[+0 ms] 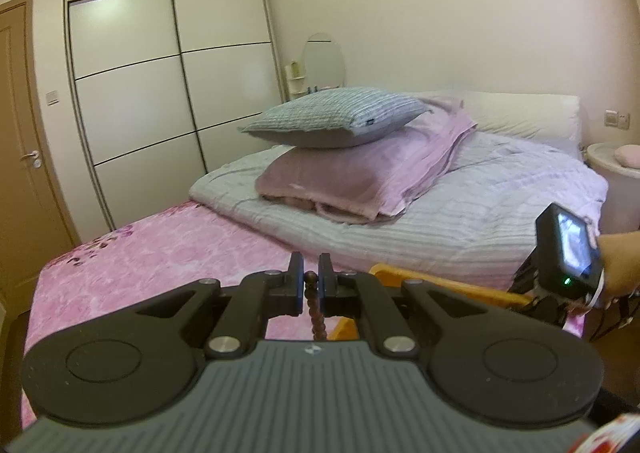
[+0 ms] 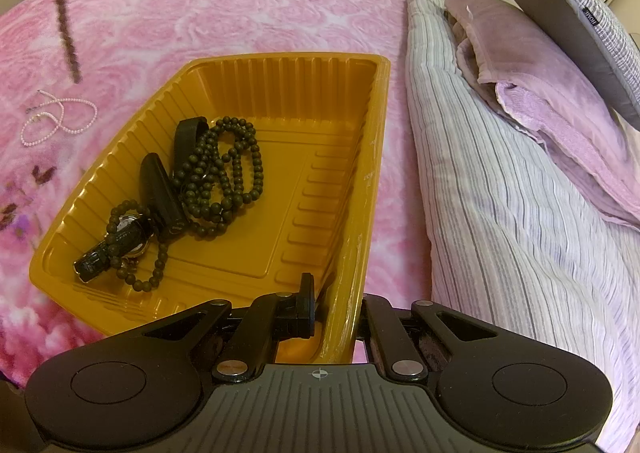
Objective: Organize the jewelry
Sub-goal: 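Grasp the brown wooden bead bracelet with the left tool and lift it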
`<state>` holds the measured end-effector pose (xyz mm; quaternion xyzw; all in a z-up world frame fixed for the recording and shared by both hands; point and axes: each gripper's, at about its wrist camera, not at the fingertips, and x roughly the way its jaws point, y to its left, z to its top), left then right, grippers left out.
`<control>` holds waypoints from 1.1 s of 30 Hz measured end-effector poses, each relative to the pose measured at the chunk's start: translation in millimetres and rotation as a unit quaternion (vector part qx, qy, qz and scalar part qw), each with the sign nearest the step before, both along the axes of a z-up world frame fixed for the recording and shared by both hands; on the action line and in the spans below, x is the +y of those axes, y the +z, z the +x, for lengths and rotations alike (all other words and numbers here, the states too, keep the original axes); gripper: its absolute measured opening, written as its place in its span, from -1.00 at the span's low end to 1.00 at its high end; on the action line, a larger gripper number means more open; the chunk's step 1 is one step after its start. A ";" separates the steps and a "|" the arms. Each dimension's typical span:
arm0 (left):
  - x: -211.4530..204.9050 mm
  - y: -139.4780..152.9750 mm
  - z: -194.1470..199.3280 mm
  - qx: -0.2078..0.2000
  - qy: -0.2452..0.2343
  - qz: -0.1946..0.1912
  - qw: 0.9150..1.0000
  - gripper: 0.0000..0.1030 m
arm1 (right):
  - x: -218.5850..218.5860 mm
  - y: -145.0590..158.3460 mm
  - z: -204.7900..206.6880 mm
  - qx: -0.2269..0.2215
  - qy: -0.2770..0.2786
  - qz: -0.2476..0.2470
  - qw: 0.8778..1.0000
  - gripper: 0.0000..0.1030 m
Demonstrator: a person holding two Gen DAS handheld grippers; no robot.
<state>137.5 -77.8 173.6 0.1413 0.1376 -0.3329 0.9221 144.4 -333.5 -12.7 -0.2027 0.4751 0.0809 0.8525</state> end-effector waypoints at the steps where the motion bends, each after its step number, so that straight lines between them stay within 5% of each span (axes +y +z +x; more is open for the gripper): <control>1: -4.4 0.4 0.4 0.002 -0.005 -0.002 1.000 -0.89 | -0.1 0.0 0.1 0.000 0.000 0.000 1.000 -0.90; 24: -86.5 -1.8 13.4 0.036 -0.084 -0.013 0.996 -0.89 | 0.7 -0.9 0.1 0.000 0.004 0.001 1.000 -0.90; 33: -110.9 -26.6 26.1 0.081 -0.108 0.001 0.991 -0.89 | 0.6 -1.1 0.4 0.001 0.004 0.001 1.000 -0.89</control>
